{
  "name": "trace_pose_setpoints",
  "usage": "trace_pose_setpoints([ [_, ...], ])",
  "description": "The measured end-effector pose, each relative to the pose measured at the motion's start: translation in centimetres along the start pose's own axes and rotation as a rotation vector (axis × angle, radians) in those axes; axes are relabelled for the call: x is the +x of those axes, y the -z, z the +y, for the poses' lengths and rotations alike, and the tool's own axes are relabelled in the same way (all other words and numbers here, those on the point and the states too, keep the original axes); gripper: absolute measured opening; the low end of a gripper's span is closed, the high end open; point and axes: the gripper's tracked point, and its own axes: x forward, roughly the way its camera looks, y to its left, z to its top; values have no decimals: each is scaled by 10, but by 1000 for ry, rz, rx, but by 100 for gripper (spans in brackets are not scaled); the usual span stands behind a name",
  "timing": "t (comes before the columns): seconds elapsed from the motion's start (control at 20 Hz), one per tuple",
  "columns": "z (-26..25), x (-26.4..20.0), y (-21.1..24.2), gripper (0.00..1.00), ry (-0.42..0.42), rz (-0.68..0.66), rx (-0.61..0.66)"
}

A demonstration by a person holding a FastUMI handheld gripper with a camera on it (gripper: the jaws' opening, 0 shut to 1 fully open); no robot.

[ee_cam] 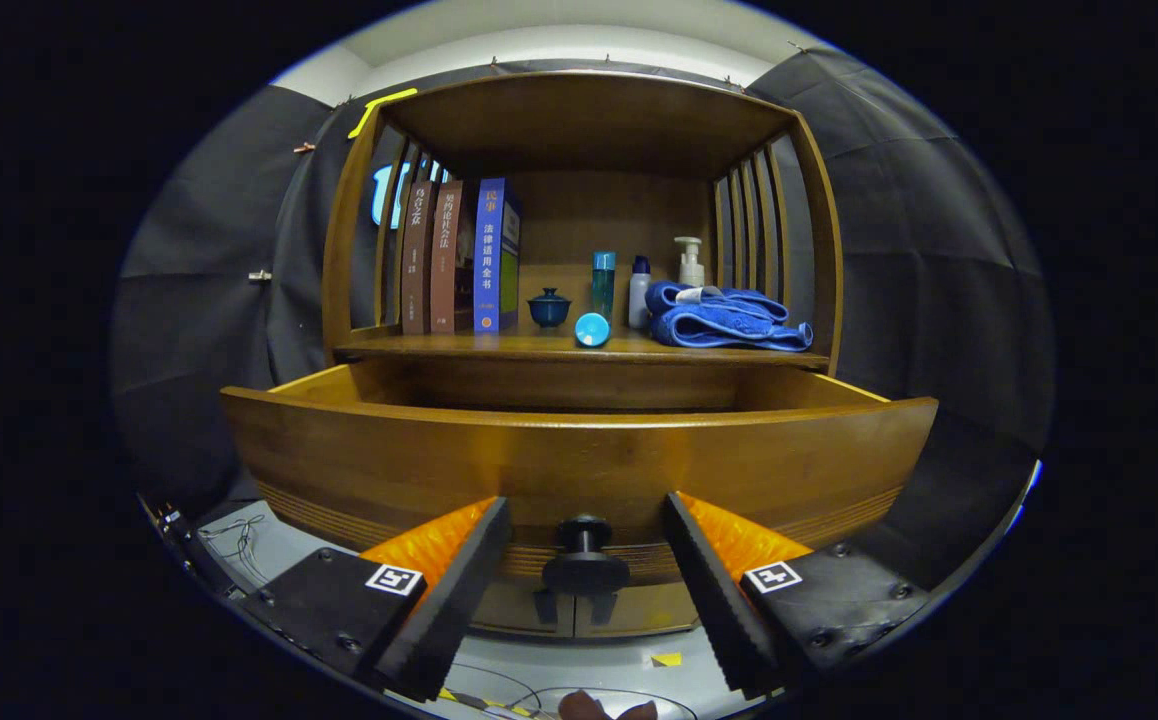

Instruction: Pull open the drawer, take out the items inside it, and place them on the countertop above the cabinet.

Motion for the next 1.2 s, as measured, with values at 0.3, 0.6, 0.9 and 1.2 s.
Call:
trace_pose_setpoints([
  [0.3,2,48,-7,100,7,-5,-4],
  [0.6,3,91,-10,100,9,4,-14],
  [0.9,4,118,-12,100,13,7,-41],
  [1.2,6,132,-17,100,16,33,-48],
])
